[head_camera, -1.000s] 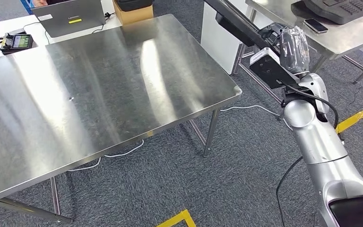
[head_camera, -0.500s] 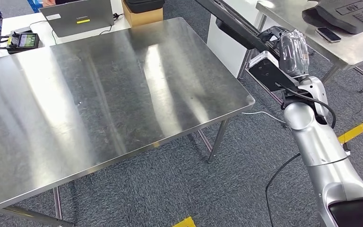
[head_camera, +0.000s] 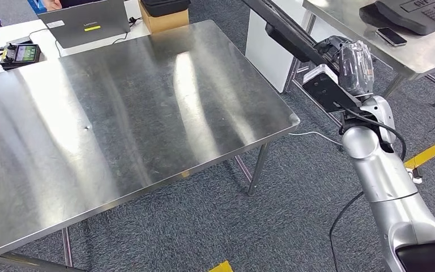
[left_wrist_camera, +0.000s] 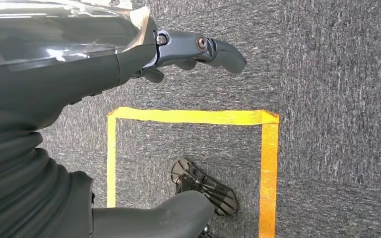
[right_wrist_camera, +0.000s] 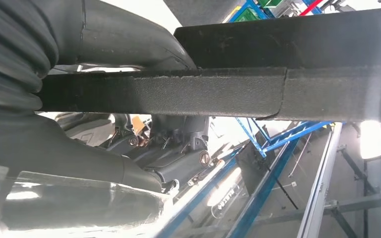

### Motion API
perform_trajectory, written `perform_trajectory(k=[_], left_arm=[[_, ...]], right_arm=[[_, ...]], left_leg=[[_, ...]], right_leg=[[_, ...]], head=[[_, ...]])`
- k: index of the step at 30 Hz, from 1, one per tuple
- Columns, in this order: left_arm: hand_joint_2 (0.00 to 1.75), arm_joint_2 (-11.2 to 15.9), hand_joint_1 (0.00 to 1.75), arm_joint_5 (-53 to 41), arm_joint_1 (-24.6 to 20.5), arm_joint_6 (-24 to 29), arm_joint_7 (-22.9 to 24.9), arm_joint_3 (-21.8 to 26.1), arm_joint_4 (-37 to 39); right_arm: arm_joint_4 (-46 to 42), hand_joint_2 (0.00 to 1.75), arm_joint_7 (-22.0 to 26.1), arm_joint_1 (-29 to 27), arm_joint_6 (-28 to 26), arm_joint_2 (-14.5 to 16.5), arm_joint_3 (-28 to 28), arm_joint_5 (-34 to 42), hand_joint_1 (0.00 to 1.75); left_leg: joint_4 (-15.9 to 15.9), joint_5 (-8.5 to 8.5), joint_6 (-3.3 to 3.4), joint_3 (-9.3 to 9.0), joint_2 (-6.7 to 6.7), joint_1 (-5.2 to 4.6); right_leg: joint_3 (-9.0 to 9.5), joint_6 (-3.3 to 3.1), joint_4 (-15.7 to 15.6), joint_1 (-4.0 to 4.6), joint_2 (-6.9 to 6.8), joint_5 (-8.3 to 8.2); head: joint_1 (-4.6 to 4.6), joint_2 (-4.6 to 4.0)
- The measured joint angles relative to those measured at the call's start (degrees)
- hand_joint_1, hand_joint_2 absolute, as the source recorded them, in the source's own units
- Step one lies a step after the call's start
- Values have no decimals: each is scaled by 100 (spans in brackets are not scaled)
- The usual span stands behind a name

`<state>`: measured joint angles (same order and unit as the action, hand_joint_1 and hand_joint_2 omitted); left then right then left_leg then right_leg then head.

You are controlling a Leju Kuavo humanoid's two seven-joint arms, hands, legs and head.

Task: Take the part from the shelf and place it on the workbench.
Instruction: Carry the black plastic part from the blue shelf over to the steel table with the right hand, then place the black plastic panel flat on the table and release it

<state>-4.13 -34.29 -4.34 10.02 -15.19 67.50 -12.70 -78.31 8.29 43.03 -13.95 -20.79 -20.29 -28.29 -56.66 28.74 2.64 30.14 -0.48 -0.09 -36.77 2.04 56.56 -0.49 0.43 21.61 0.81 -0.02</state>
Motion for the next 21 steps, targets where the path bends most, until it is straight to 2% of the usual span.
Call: perform_trajectory(k=[6, 15, 17, 19, 21], left_arm=[[175, 0, 0, 0, 1, 17, 16, 11, 0], [175, 1, 0, -11, 1, 32, -2, 14, 0], [175, 4, 0, -15, 1, 30, -8, 14, 0], [175, 8, 0, -19, 1, 25, -9, 14, 0], [175, 8, 0, -25, -3, 17, -11, 14, 0]], right_arm=[[28, 175, 26, -11, 55, 1, 43, 95, 175], [117, 175, 36, 34, -9, 36, 38, -122, 175], [122, 175, 27, 34, -30, 39, 38, -150, 175], [126, 175, 17, 36, -38, 39, 39, -175, 175], [129, 175, 12, 46, -43, 33, 39, -200, 175]], left_leg=[[0, -11, -24, 0, 0, -7], [-49, 6, 11, 12, -3, -48], [-64, 11, 32, 23, -4, -55], [-16, -27, 82, -1, -5, -37], [84, -99, 144, -65, -13, -4]], right_leg=[[11, -15, 1, 0, 0, -10], [17, -3, -4, -47, -4, -17], [21, 13, -10, -56, -7, -27], [22, 47, -20, -42, -14, -35], [-65, 51, 158, -24, -27, 60]], head=[[-1, 0], [1, 0], [1, 0], [1, 0], [-8, 0]])
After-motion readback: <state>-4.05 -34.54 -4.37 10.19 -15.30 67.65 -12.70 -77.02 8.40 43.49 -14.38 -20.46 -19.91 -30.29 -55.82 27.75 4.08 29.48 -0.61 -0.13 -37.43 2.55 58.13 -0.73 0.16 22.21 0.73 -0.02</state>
